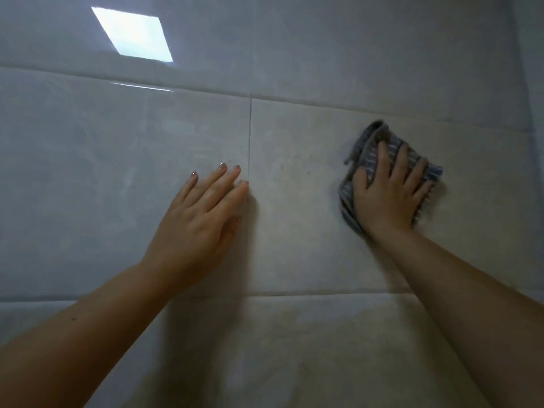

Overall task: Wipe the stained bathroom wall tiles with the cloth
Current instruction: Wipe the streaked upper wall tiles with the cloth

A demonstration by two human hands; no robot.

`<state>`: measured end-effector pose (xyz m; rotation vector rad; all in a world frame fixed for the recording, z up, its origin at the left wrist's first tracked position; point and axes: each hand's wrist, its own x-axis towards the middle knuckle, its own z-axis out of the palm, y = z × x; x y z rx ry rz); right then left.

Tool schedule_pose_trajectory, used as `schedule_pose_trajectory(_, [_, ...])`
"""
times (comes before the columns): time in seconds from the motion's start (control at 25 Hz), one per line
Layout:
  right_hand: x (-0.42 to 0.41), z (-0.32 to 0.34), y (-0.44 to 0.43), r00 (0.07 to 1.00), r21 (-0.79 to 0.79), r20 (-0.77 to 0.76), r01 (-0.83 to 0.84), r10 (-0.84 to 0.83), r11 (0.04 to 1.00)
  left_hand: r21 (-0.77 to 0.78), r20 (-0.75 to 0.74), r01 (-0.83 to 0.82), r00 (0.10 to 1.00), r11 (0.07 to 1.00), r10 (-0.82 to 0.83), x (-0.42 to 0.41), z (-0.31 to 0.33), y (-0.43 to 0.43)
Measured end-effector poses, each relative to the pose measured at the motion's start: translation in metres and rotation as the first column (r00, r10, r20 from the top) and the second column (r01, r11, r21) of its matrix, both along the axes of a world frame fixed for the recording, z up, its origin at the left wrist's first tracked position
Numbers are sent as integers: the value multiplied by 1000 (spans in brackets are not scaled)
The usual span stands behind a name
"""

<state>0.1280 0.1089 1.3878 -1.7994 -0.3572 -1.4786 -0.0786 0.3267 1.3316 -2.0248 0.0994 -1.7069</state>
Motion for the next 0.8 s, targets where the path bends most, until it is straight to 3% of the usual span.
schedule_pose_trajectory(0.08, [-28, 28, 34, 999, 15, 3, -40, 40, 999, -18, -1, 6, 1000, 1000, -6, -7, 1, 5])
schedule_pose_trajectory(0.24, [-83, -22, 98, 953, -326, 292, 22, 79, 945, -29, 27, 12, 1000, 1000, -11, -13, -4, 13])
schedule_pose_trajectory(0.36, [-72, -56, 84, 901, -505, 407, 84, 151, 859, -21, 20, 2, 1000, 1000, -2, -20, -12, 18])
schedule_pose_trajectory(0.44, [-55, -33, 68, 925, -411, 370, 75, 91, 909, -15, 12, -26, 1000, 1000, 27, -31, -13, 25])
schedule_pose_trajectory(0.52, [-57, 4, 66, 979, -230, 204, 21, 28, 973, -16, 26, -58, 998, 998, 59, -45, -12, 34])
schedule_pose_trajectory(0.6, [-76, 30, 88, 993, -168, 108, -31, 50, 985, -19, 41, -88, 995, 996, 88, -55, -10, 42])
schedule_pose_trajectory(0.8, [-126, -24, 146, 921, -417, 354, 1, 162, 909, -41, 77, -74, 994, 996, 77, -56, -12, 43])
